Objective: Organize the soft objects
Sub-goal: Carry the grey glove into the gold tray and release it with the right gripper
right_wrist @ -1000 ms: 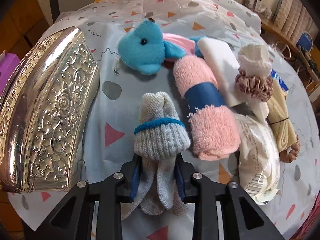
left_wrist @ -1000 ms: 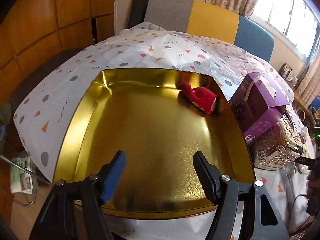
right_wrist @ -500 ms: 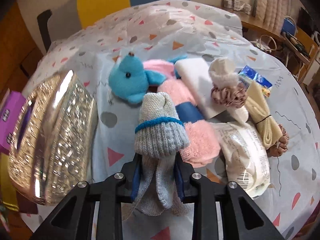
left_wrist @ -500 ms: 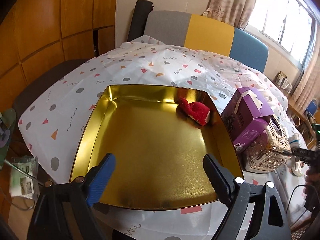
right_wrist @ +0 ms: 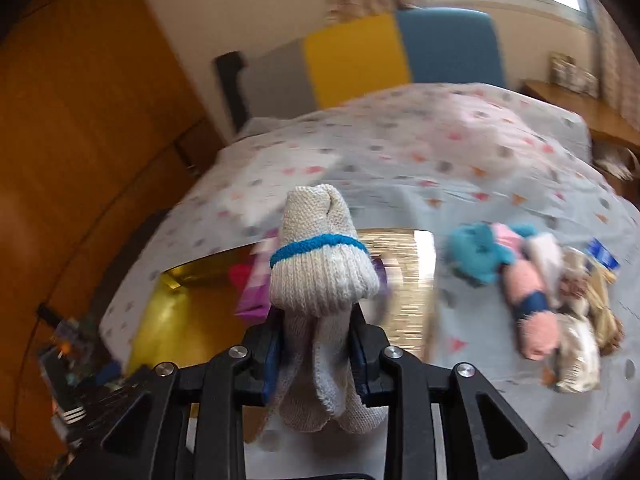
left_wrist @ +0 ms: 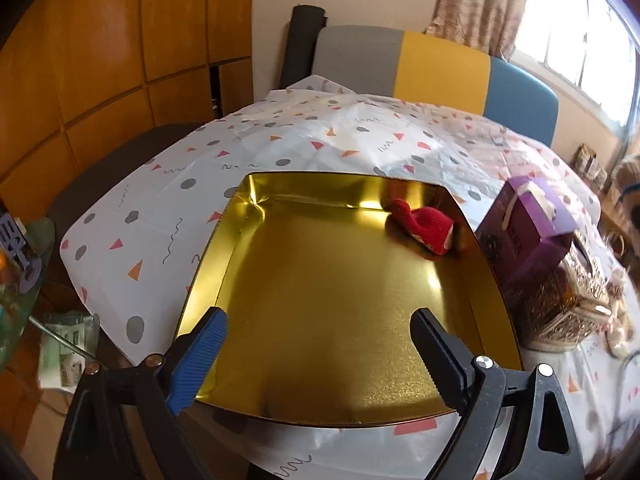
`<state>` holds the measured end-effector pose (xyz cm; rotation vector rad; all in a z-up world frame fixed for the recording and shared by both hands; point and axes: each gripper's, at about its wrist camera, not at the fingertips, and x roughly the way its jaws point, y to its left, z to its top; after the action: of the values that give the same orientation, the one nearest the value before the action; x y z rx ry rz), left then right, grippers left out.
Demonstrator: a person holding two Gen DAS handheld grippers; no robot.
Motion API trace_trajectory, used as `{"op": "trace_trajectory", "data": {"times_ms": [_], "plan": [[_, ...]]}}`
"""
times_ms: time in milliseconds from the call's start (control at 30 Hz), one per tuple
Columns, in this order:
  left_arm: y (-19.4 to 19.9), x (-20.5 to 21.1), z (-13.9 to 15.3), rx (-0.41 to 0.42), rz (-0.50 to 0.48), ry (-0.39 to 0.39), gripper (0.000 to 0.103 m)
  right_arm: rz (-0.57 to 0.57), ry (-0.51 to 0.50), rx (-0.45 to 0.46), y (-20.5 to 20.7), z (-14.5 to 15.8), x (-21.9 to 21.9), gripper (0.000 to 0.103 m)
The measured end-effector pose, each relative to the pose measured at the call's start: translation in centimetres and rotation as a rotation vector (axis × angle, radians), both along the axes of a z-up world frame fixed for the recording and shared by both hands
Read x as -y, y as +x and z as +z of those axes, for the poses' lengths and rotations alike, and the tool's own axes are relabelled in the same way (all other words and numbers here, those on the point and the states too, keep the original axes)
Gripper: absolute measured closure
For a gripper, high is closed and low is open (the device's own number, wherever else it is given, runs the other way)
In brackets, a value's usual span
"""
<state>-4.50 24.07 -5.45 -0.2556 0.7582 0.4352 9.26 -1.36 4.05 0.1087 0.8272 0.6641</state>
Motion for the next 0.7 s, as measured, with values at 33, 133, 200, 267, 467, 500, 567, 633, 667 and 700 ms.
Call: {"op": "trace_trajectory", "data": {"times_ms": [33, 133, 200, 267, 467, 500, 567, 633, 667, 700], "plan": [[-0.1, -0.3, 0.0, 0.005, 0.008, -0.009, 0.005, 0.038, 0.003, 0.001, -0.8, 0.1, -1.4, 0.075], [-0.8, -1.4, 0.3, 0.033, 0.056, -0.024, 0.002, 0.152, -0.006, -0.012, -2.9, -0.7, -6.2, 0.075], [-1.2, -2.0, 0.4, 0.037, 0.077, -0.022, 0.002, 0.186, -0.049, -0.045, -3.2, -2.3, -9.2, 0.075], [-1.5, -2.7, 0.3, 0.037, 0.095, -0.019, 0.002, 0.201, -0.076, -0.083, -3.2, -4.1, -11.5, 0.075], [-2.5, -4.5, -0.3, 0.041, 0.127, -0.048, 0.002, 0.181, -0.191, -0.176, -2.1, -9.4, -15.4, 0.075], [-2.5, -4.6, -0.4, 0.039, 0.128, -0.047, 0.002, 0.162, -0.204, -0.191, -1.7, -10.2, -15.6, 0.075], [-2.5, -4.7, -0.6, 0.032, 0.127, -0.046, 0.002, 0.154, -0.227, -0.202, -1.0, -11.2, -16.1, 0.074], [-2.4, -4.6, -0.7, 0.031, 0.119, -0.050, 0.002, 0.128, -0.273, -0.188, -0.2, -12.0, -16.4, 0.072], [-2.4, -4.5, -0.7, 0.031, 0.111, -0.047, 0.002, 0.126, -0.292, -0.181, 0.1, -12.3, -16.6, 0.071], [-2.3, -4.3, -0.7, 0.029, 0.105, -0.041, 0.002, 0.119, -0.311, -0.172, 0.3, -12.6, -16.7, 0.069]]}}
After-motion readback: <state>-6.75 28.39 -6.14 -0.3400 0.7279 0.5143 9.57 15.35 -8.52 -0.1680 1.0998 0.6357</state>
